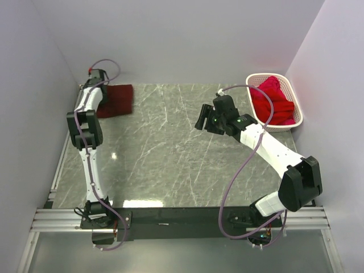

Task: Fold and stack the t-shirts
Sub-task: Neatly place the folded tshirt to the corner

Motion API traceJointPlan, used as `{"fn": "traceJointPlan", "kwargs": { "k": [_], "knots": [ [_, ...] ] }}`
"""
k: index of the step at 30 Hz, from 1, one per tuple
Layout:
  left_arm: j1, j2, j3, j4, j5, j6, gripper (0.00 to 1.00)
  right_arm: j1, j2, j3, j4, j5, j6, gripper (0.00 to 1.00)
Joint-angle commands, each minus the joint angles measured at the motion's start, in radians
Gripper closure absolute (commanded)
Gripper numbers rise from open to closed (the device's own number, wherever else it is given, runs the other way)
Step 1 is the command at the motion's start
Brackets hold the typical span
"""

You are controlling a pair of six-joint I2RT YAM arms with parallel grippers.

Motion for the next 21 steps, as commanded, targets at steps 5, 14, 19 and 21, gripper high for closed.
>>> {"fn": "traceJointPlan", "kwargs": {
  "k": [5, 14, 19, 21],
  "knots": [
    [0.072, 0.042, 0.102, 0.221, -0.038, 0.184, 0.98, -0.001, -0.013, 0.006, 0.040, -0.003, -0.021, 0.24],
    [0.088, 0.045, 0.189, 0.211, -0.044, 0.028, 0.14, 0.028, -0.006, -0.015, 0.092, -0.012, -0.033, 0.24],
    [0.079, -0.211, 0.032, 0.292, -0.004, -0.062, 0.00, 0.035, -0.046, -0.012, 0.100, 0.006, -0.038, 0.24],
    [0.060, -0.312, 0.008, 0.280, 0.033, -0.119, 0.01, 0.035, -0.063, -0.017, 0.104, 0.011, -0.035, 0.24]
  ]
}}
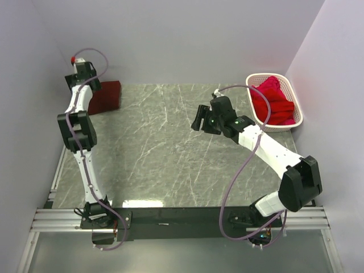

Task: Fold and stack the t-shirts
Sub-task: Neatly place the folded tshirt to the corner, then reset both grippers

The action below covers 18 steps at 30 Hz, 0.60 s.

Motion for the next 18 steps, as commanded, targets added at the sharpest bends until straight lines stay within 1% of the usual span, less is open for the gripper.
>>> {"fn": "traceJointPlan", "kwargs": {
  "k": [1, 2, 3, 5, 6, 7, 8, 9, 10, 11, 12, 13, 14, 15, 16, 17, 18],
  "knots": [
    [-0.031, -0.288, -0.029, 0.074, 0.048, -0.122, 0.01, 0.005, -0.084, -0.007, 0.048, 0.024, -0.015, 0.24],
    [-0.040, -0.320, -0.050, 0.057, 0.065, -0.171, 0.00, 0.004, -0.097, -0.008, 0.043, 0.025, -0.015, 0.24],
    [-0.069, -0.389, -0.076, 0.051, 0.094, -0.198, 0.01, 0.004, -0.110, -0.014, 0.041, 0.025, -0.013, 0.24],
    [-0.110, -0.464, -0.199, 0.054, 0.100, -0.269, 0.00, 0.002, -0.163, -0.028, 0.040, 0.047, -0.006, 0.23],
    [-0.164, -0.543, -0.249, 0.061, 0.102, -0.286, 0.00, 0.002, -0.181, -0.037, 0.037, 0.051, -0.001, 0.23],
    [-0.188, -0.584, -0.358, 0.072, 0.100, -0.317, 0.01, 0.002, -0.222, -0.042, 0.026, 0.070, 0.001, 0.23],
    [-0.228, -0.627, -0.410, 0.077, 0.097, -0.343, 0.01, 0.004, -0.245, -0.050, 0.022, 0.079, 0.004, 0.22],
    [-0.288, -0.706, -0.464, 0.078, 0.106, -0.364, 0.00, 0.004, -0.270, -0.065, 0.017, 0.088, 0.004, 0.21],
    [-0.319, -0.748, -0.571, 0.084, 0.117, -0.384, 0.01, 0.002, -0.319, -0.077, 0.014, 0.100, 0.004, 0.20],
    [-0.352, -0.788, -0.627, 0.087, 0.117, -0.418, 0.01, 0.002, -0.347, -0.088, 0.008, 0.119, 0.005, 0.19],
    [-0.424, -0.869, -0.682, 0.101, 0.115, -0.432, 0.01, 0.004, -0.371, -0.105, -0.001, 0.136, 0.005, 0.18],
    [-0.463, -0.907, -0.792, 0.112, 0.115, -0.443, 0.01, 0.002, -0.428, -0.117, -0.014, 0.151, 0.010, 0.17],
    [-0.544, -0.946, -0.846, 0.120, 0.112, -0.458, 0.00, 0.004, -0.460, -0.131, -0.018, 0.183, 0.014, 0.17],
    [-0.582, -1.011, -0.895, 0.130, 0.114, -0.466, 0.01, 0.002, -0.491, -0.161, -0.021, 0.203, 0.017, 0.16],
    [-0.621, -1.041, -0.982, 0.135, 0.115, -0.463, 0.01, 0.002, -0.553, -0.177, -0.037, 0.220, 0.016, 0.16],
    [-0.697, -1.069, -1.023, 0.138, 0.112, -0.460, 0.01, 0.004, -0.583, -0.192, -0.041, 0.244, 0.020, 0.16],
    [-0.734, -1.117, -1.061, 0.137, 0.105, -0.463, 0.01, 0.004, -0.612, -0.224, -0.048, 0.275, 0.022, 0.15]
  ]
}}
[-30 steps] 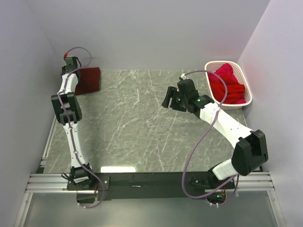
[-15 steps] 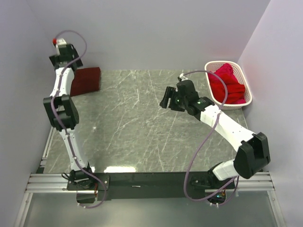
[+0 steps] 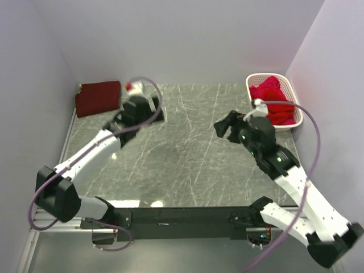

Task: Fold and stack the t-shirts
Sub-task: Reset both grippers

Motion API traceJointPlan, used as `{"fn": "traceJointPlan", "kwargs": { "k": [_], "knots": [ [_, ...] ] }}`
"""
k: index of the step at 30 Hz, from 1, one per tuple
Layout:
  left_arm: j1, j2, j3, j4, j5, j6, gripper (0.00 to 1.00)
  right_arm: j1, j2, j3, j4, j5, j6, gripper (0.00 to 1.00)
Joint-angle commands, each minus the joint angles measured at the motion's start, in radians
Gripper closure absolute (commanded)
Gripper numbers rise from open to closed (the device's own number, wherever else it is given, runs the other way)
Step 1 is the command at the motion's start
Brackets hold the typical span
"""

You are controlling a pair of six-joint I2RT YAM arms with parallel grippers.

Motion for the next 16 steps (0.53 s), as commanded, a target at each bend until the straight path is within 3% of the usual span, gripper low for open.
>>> {"fn": "traceJointPlan", "kwargs": {
  "k": [1, 6, 16],
  "knots": [
    [-0.129, -0.121, -0.176, 0.014, -0.012, -0.057, 0.00, 0.001, -0.137, -0.068, -0.043, 0.128, 0.012, 0.15],
    [-0.354, -0.242, -0.317, 0.048, -0.022, -0.088, 0.01, 0.002, -0.294, -0.187, -0.080, 0.219, 0.035, 0.15],
    [-0.414, -0.218, -0.317, -0.006, -0.042, -0.085, 0.01, 0.001, -0.330, -0.207, -0.088, 0.263, 0.044, 0.15]
  ]
}}
